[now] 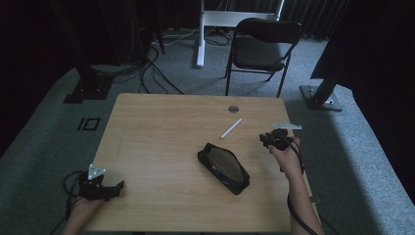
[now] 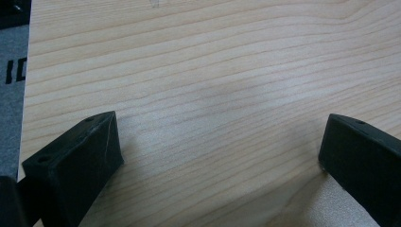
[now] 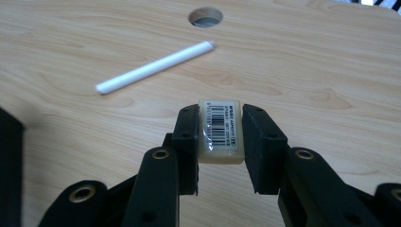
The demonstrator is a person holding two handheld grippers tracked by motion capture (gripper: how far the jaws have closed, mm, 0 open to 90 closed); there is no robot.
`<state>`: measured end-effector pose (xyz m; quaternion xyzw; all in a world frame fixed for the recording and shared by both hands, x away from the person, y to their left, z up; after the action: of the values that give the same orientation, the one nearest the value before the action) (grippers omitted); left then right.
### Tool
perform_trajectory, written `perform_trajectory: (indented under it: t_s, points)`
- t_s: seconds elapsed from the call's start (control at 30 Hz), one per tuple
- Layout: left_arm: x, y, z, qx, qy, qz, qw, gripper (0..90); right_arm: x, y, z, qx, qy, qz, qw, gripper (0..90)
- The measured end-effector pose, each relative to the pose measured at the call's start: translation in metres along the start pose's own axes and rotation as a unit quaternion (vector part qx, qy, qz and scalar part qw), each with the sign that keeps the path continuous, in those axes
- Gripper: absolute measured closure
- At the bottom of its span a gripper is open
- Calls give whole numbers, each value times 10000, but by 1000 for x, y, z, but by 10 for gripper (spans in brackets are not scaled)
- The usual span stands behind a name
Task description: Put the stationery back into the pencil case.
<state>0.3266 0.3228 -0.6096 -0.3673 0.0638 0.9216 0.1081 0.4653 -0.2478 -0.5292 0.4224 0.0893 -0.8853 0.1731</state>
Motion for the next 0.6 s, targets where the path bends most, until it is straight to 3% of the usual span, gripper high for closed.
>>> perform_trajectory:
  t_s: [0.3, 0.6]
  points:
    - [0, 0, 0, 0, 0, 2, 10000, 1, -12, -21, 16, -191, 98, 108, 9997, 681]
    - [0, 0, 0, 1, 0, 0, 10000, 1, -23, -50, 31, -483, 207, 381, 9979, 681]
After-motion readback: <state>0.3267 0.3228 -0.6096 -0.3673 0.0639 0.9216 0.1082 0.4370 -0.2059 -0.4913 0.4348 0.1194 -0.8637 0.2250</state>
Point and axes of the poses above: each handheld gripper's, and its own axes: z roughly backward along the jaws, x roughly out of its underside, y roughly to its right, the point moved 8 cm from there along -z, roughly forward along the jaws, and after that the axes turned 4 degrees about z, right-handed, at the moved point
